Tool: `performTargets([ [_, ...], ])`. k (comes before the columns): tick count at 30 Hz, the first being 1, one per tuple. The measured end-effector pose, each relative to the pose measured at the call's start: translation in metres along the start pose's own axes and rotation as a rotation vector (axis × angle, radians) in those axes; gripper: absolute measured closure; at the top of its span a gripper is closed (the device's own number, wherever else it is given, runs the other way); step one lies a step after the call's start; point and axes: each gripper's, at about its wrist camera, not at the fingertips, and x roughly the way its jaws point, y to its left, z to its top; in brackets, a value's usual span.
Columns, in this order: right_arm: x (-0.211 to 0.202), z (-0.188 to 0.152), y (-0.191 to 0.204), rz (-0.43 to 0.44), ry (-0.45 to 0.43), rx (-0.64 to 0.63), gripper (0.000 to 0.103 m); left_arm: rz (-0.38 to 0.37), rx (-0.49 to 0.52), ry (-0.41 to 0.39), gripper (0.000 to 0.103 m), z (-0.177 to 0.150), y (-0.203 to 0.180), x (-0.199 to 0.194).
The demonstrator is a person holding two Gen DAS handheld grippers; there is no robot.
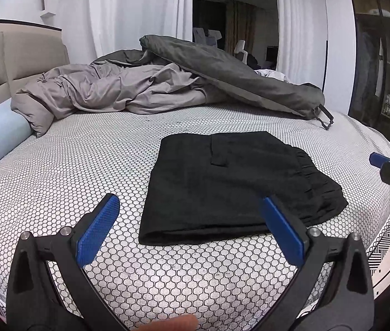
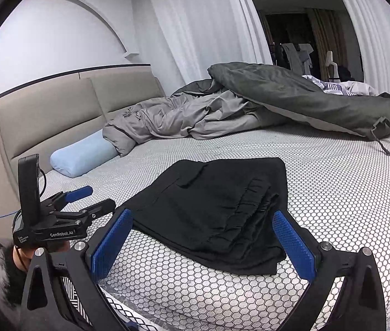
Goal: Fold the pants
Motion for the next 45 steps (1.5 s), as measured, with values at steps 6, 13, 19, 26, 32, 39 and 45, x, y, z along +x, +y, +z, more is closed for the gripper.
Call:
performTargets([
  [6,0.002,-0.001,0.001,-0.004,0.004,-0.004,0.000,0.001,-0.009,-0.002,0.001,-0.001,0.005,0.000],
  [13,0.005,-0.002,0.000,-0.008,0.011,-0.008,0.000,0.001,-0.014,-0.004,0.001,0.000,0.008,-0.001],
  [19,0.006,-0.002,0.000,-0.007,0.013,-0.012,0.000,0.000,-0.017,-0.006,0.001,0.000,0.011,-0.002],
  [26,0.006,-0.002,-0.001,-0.008,0.012,-0.014,0.000,0.002,-0.016,-0.001,0.001,0.000,0.013,0.000],
  [32,0.006,-0.002,-0.001,-0.009,0.012,-0.014,0.000,0.003,-0.015,-0.002,0.001,0.000,0.014,0.000],
  [39,0.006,-0.002,-0.001,-0.010,0.012,-0.014,0.000,0.003,-0.016,-0.001,0.001,0.000,0.014,0.000],
  [45,0.006,-0.002,-0.003,-0.012,0.011,-0.014,0.000,0.003,-0.016,-0.003,0.001,0.001,0.015,0.000],
])
